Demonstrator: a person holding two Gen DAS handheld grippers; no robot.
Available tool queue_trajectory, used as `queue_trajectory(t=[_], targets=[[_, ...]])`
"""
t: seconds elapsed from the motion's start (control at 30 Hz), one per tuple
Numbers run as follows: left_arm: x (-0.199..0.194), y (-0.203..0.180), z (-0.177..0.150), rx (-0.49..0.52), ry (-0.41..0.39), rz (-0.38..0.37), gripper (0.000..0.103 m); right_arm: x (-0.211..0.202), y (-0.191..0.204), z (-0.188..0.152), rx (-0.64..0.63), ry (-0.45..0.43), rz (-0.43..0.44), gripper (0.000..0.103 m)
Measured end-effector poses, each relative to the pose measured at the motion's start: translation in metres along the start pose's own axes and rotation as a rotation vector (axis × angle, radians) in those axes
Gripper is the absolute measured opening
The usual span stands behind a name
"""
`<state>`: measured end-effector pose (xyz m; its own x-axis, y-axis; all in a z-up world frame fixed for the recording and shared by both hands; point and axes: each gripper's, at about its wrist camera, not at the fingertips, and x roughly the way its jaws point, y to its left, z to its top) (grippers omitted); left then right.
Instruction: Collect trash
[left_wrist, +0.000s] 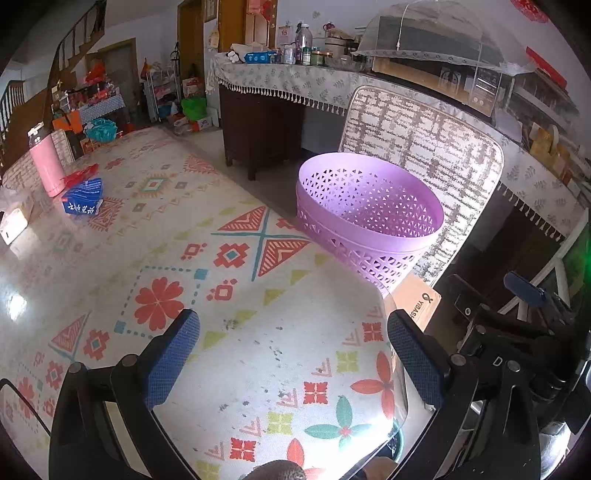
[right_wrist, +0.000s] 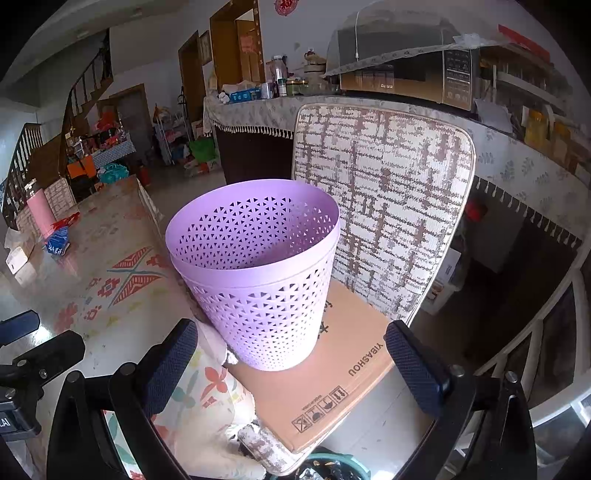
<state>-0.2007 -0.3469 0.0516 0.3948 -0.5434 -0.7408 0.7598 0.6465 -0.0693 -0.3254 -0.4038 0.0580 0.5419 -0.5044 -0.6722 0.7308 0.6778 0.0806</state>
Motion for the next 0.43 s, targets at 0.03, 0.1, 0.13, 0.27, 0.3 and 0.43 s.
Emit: queue_trajectory(t=[0.03,0.1,0.13,0.27,0.3,0.43], targets=[[0.001,0.0,0.0,0.002,0.002,0.002,0.101,0.0,-0.001,-0.001,0.002,0.001,0.001,0.103],[0.001,-0.002,-0.002,0.005,0.005,0.001,0.101,0.001,-0.002,-0.001,0.005,0.003,0.003,0.103],[0.002,-0.002,-0.003,0.008,0.007,-0.002,0.101,0.001,-0.002,-0.001,0.006,0.003,0.003,0.103],[0.002,-0.007,-0.004,0.023,0.018,-0.003,0.101,0.001,-0.006,-0.002,0.016,0.007,0.005,0.103],[0.003,-0.009,-0.004,0.025,0.021,-0.004,0.101,0.001,-0.007,-0.003,0.019,0.009,0.005,0.103],[0.003,-0.012,-0.005,0.027,0.024,-0.004,0.101,0.002,-0.012,-0.005,0.034,0.016,0.006,0.103]])
